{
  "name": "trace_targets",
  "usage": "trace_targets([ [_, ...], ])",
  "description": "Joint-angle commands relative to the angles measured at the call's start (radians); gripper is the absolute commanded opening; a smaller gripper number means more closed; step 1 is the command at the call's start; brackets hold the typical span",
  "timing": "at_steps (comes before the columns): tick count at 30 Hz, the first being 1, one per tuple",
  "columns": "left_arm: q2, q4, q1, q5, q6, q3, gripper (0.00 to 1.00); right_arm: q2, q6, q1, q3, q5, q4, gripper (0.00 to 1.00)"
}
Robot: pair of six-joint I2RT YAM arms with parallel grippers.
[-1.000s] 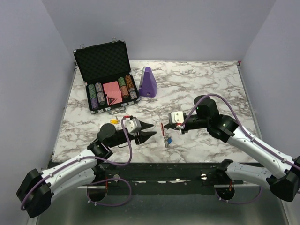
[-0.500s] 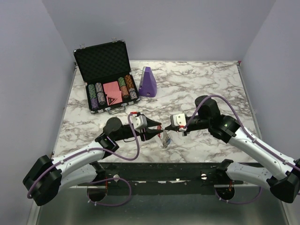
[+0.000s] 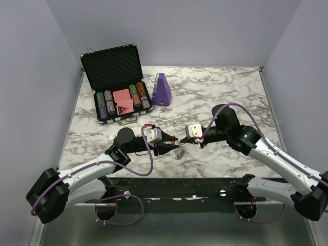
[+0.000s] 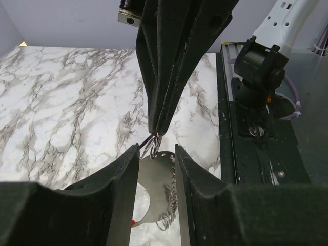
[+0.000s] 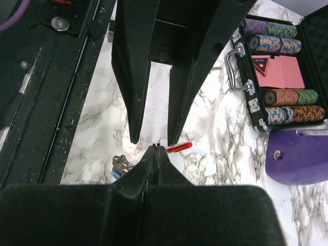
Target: Put the keys on the keyring
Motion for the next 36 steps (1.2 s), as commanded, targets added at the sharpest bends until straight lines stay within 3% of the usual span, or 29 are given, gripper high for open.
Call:
trace_targets([
  [1, 0.010, 0.037, 0.001, 0.045, -0.009, 0.030, 0.40, 0.005, 0.003, -0.007, 0.023, -0.031, 0.011, 0.00],
  [10, 0.039, 0.042, 0.001, 0.062, -0.025, 0.056, 0.31, 0.002, 0.012, -0.008, 0.014, -0.031, 0.025, 0.00],
  [21, 0.059, 0.002, 0.002, 0.086, -0.015, 0.076, 0.12, 0.003, 0.023, -0.007, 0.015, -0.022, 0.033, 0.00],
  [26, 0.062, -0.011, 0.001, 0.086, -0.012, 0.077, 0.11, 0.005, 0.029, -0.008, 0.015, -0.020, 0.037, 0.00],
  [30, 0.059, -0.008, 0.002, 0.077, -0.012, 0.071, 0.22, 0.006, 0.031, -0.007, 0.015, -0.017, 0.037, 0.00],
  [36, 0.051, -0.024, 0.001, 0.066, 0.001, 0.059, 0.25, 0.008, 0.037, -0.007, 0.015, -0.014, 0.037, 0.00],
])
